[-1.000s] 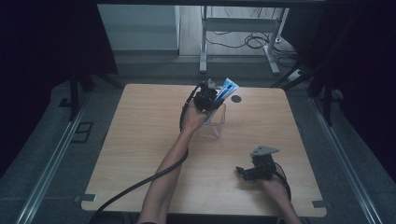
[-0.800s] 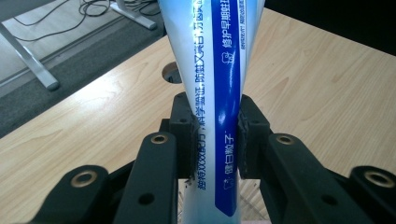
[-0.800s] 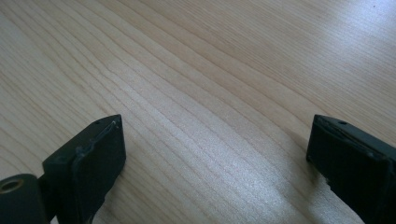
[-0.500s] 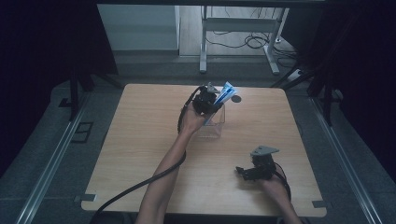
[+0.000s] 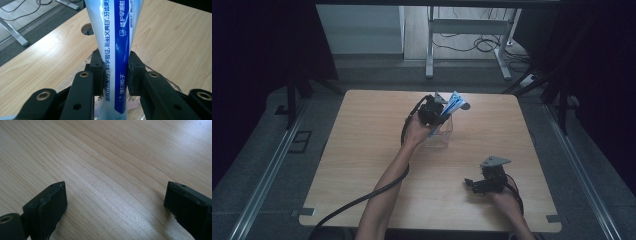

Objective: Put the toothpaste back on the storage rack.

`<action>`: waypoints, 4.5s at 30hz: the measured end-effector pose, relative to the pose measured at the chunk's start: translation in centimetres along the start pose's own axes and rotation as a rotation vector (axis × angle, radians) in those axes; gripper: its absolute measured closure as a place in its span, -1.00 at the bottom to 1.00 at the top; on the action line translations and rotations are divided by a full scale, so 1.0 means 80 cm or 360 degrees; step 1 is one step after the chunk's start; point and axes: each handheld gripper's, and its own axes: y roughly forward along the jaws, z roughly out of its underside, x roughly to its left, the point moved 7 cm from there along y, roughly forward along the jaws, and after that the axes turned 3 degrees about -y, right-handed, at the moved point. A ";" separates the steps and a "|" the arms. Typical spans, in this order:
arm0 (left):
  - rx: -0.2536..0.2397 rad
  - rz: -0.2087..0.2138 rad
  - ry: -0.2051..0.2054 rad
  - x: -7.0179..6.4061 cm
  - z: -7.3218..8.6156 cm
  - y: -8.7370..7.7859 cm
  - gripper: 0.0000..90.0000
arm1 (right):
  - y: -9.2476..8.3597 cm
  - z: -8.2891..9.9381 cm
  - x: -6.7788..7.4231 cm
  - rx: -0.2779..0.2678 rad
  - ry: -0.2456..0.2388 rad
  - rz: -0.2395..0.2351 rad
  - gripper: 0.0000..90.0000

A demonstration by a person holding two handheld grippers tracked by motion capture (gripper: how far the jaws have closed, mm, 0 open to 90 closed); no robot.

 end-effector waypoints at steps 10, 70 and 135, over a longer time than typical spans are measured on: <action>0.0012 0.0020 0.0011 -0.003 0.008 -0.003 0.57 | 0.000 0.000 0.000 0.0000 0.0000 0.0001 -0.90; -0.0042 0.0107 -0.0107 -0.015 0.017 -0.031 -0.52 | 0.000 0.000 0.000 0.0000 -0.0002 0.0002 -0.90; -0.0108 0.0073 -0.0054 -0.028 0.079 -0.127 -0.72 | 0.000 0.000 0.000 -0.0001 0.0000 0.0003 -0.90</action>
